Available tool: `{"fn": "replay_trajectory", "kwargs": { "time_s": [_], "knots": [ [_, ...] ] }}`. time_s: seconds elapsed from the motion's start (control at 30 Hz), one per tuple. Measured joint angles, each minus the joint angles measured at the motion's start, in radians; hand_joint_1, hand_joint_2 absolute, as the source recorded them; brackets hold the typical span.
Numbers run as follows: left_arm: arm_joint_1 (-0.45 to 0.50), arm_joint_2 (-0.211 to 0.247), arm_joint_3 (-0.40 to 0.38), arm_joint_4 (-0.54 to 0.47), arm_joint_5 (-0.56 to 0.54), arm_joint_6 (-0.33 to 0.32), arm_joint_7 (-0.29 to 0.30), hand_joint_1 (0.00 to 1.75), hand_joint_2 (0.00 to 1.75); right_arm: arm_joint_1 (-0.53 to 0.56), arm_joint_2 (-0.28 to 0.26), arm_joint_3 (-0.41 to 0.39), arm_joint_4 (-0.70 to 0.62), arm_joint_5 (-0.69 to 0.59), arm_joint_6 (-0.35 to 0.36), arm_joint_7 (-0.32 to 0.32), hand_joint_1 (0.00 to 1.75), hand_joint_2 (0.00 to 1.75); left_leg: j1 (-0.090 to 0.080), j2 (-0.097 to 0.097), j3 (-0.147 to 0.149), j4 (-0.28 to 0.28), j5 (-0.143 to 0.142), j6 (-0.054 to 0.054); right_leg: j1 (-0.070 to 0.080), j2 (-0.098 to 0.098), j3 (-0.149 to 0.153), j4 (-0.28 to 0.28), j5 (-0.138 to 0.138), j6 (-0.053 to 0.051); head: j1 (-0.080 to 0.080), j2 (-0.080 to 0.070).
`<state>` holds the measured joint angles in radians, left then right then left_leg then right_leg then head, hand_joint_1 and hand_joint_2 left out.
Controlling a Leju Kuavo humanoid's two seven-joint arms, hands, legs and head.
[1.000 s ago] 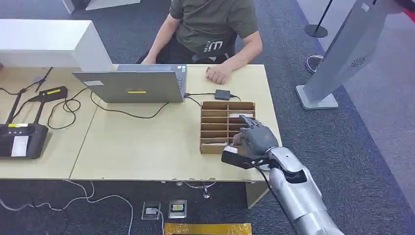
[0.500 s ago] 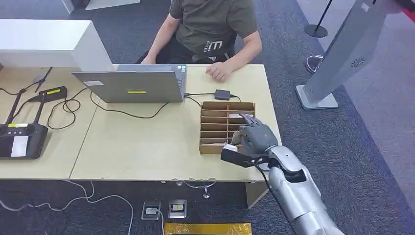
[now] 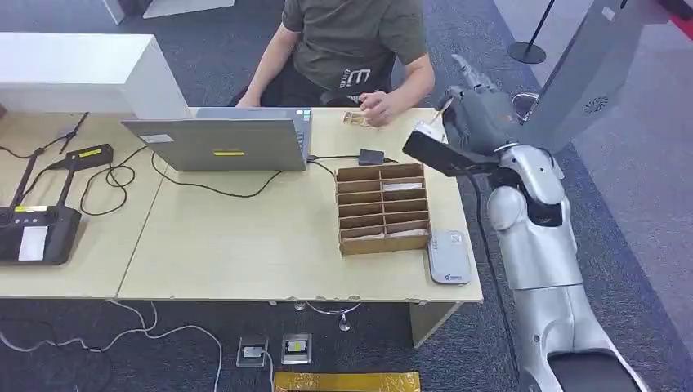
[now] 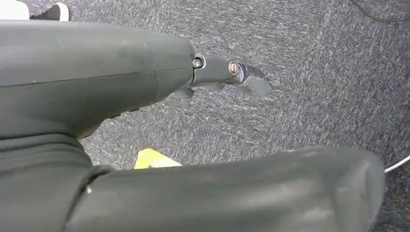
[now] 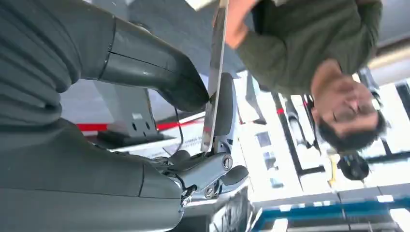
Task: Pass the card to the sensor for recognition and then transmit it.
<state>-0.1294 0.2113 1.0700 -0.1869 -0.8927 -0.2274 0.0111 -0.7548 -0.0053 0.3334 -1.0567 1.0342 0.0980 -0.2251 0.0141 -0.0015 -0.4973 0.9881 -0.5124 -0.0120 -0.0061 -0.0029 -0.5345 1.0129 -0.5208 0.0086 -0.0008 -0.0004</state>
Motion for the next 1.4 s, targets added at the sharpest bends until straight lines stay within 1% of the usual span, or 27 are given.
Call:
{"fn": "replay_trajectory", "kwargs": {
  "time_s": [0.1, 0.17, 0.3, 0.43, 0.6, 0.77, 1.07, 1.1, 1.2, 1.23, 1.4],
  "knots": [
    [-0.002, 0.000, 0.003, 0.000, -0.009, 0.000, 0.000, 0.00, 0.00, -0.030, 0.019, -0.023, 0.003, 0.003, -0.023, -0.013, 1.75, 1.75, 0.000, 0.000, 0.000, 0.000, 0.000, 0.000, 0.000, 0.000, 0.000, 0.000, 0.000, 0.000, 0.000, 0.000],
    [-0.004, -0.001, 0.009, 0.000, -0.018, 0.000, 0.000, 0.00, 0.00, -0.046, 0.032, -0.032, 0.015, 0.030, -0.059, -0.022, 1.75, 1.75, 0.000, 0.000, -0.001, 0.000, 0.000, 0.000, 0.000, 0.000, 0.000, 0.000, 0.000, 0.000, 0.000, 0.000],
    [-0.008, -0.006, 0.018, 0.000, -0.035, 0.000, 0.000, 0.00, 0.00, -0.076, 0.065, -0.034, 0.095, 0.109, -0.149, -0.037, 1.75, 1.75, 0.000, 0.000, -0.001, 0.000, 0.000, 0.000, 0.000, 0.000, 0.000, 0.000, 0.000, 0.000, 0.000, 0.000],
    [-0.010, -0.007, 0.020, 0.000, -0.050, -0.006, -0.008, 0.00, 0.00, -0.106, 0.098, -0.034, 0.197, 0.153, -0.204, -0.027, 1.75, 1.75, 0.000, 0.000, -0.001, 0.000, 0.000, 0.000, 0.000, -0.001, 0.000, 0.000, 0.000, 0.000, 0.000, 0.000],
    [-0.010, -0.009, 0.025, 0.000, -0.065, -0.013, -0.018, 0.00, 0.00, -0.150, 0.132, -0.034, 0.330, 0.182, -0.235, -0.005, 1.75, 1.75, 0.000, -0.001, -0.002, 0.000, 0.000, 0.000, 0.000, 0.000, -0.001, 0.000, 0.000, 0.000, 0.000, 0.000],
    [-0.010, -0.009, 0.025, 0.000, -0.077, -0.018, -0.020, 0.00, 0.00, -0.188, 0.152, -0.034, 0.432, 0.198, -0.236, 0.021, 1.75, 1.75, 0.000, -0.001, -0.002, 0.000, 0.000, 0.000, 0.000, -0.001, -0.001, 0.000, 0.000, 0.000, 0.000, 0.000],
    [-0.010, -0.010, 0.025, 0.000, -0.097, -0.020, -0.020, 0.00, 0.00, -0.222, 0.159, -0.036, 0.526, 0.212, -0.243, 0.042, 1.73, 1.75, 0.000, -0.001, -0.002, 0.000, 0.000, 0.000, 0.000, -0.001, -0.001, 0.000, 0.000, 0.000, 0.000, 0.000],
    [-0.010, -0.011, 0.025, 0.000, -0.101, -0.021, -0.020, 0.00, 0.00, -0.223, 0.158, -0.038, 0.533, 0.215, -0.244, 0.045, 0.00, 1.75, 0.000, -0.001, -0.002, 0.000, 0.000, 0.000, 0.000, -0.001, -0.001, 0.000, 0.000, 0.000, 0.000, 0.000],
    [-0.009, -0.012, 0.025, 0.000, -0.106, -0.024, -0.021, 0.00, 0.00, -0.223, 0.155, -0.043, 0.549, 0.222, -0.249, 0.050, 0.00, 1.75, 0.000, -0.001, -0.003, 0.000, 0.000, 0.000, 0.000, -0.001, -0.002, 0.000, 0.000, 0.000, 0.000, 0.000],
    [-0.010, -0.012, 0.025, 0.000, -0.107, -0.024, -0.024, 0.00, 0.00, -0.224, 0.154, -0.046, 0.554, 0.228, -0.252, 0.054, 0.00, 0.00, 0.000, -0.001, -0.003, 0.000, 0.000, 0.000, 0.000, -0.001, -0.002, 0.000, 0.000, 0.000, 0.000, 0.000],
    [-0.010, -0.014, 0.026, 0.000, -0.117, -0.027, -0.030, 0.00, 0.00, -0.224, 0.150, -0.060, 0.573, 0.253, -0.268, 0.068, 0.00, 0.00, 0.000, 0.000, -0.003, 0.000, 0.000, 0.000, 0.000, 0.000, -0.002, 0.000, 0.000, 0.000, 0.000, 0.000]
  ]
}}
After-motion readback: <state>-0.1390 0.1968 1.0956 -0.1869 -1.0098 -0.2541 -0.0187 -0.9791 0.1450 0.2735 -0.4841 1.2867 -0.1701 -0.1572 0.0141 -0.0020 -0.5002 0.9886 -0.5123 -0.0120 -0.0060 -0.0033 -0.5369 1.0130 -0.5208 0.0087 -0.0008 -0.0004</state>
